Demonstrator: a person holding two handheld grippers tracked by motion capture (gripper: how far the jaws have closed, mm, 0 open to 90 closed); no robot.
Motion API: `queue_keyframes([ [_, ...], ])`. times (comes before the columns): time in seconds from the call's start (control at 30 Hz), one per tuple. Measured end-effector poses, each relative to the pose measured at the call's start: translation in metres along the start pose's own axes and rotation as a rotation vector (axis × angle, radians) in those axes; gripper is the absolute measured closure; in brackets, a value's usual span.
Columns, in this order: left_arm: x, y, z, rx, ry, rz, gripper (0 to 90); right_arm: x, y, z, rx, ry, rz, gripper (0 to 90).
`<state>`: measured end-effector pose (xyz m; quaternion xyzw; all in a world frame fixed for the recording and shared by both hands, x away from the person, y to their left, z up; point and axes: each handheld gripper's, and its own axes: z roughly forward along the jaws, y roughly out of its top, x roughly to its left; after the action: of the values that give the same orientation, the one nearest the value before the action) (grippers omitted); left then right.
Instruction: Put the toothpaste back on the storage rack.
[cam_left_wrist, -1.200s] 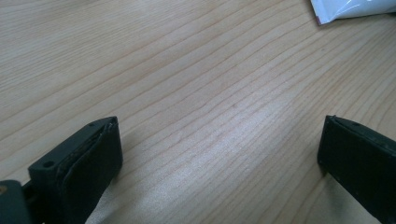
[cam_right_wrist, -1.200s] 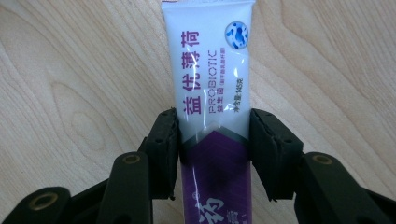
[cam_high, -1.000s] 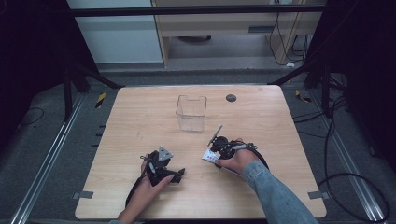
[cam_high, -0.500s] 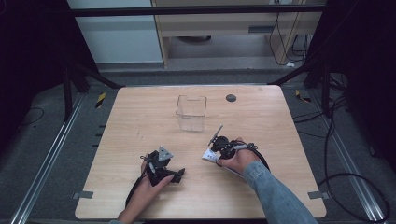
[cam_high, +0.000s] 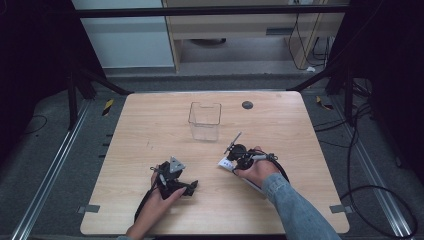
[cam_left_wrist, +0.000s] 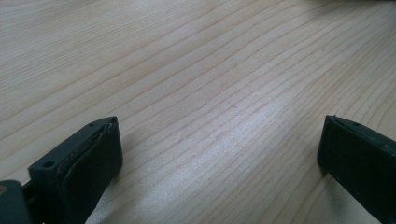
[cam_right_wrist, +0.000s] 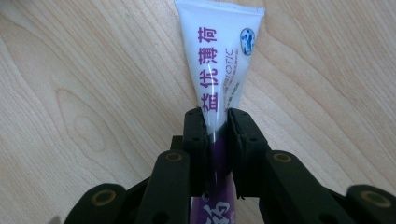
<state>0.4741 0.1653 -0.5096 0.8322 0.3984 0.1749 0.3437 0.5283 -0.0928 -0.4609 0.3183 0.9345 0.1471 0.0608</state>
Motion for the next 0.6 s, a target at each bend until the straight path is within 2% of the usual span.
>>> queue_keyframes([
  [0.2, 0.000, 0.000, 0.000, 0.000, 0.000, 0.000, 0.0, 0.000, -0.001, -0.002, -0.021, -0.013, -0.002, 78.9],
  [0.6, 0.000, 0.000, 0.000, 0.000, 0.000, -0.001, 0.0, -0.005, -0.006, -0.011, -0.052, -0.022, 0.034, 79.4],
])
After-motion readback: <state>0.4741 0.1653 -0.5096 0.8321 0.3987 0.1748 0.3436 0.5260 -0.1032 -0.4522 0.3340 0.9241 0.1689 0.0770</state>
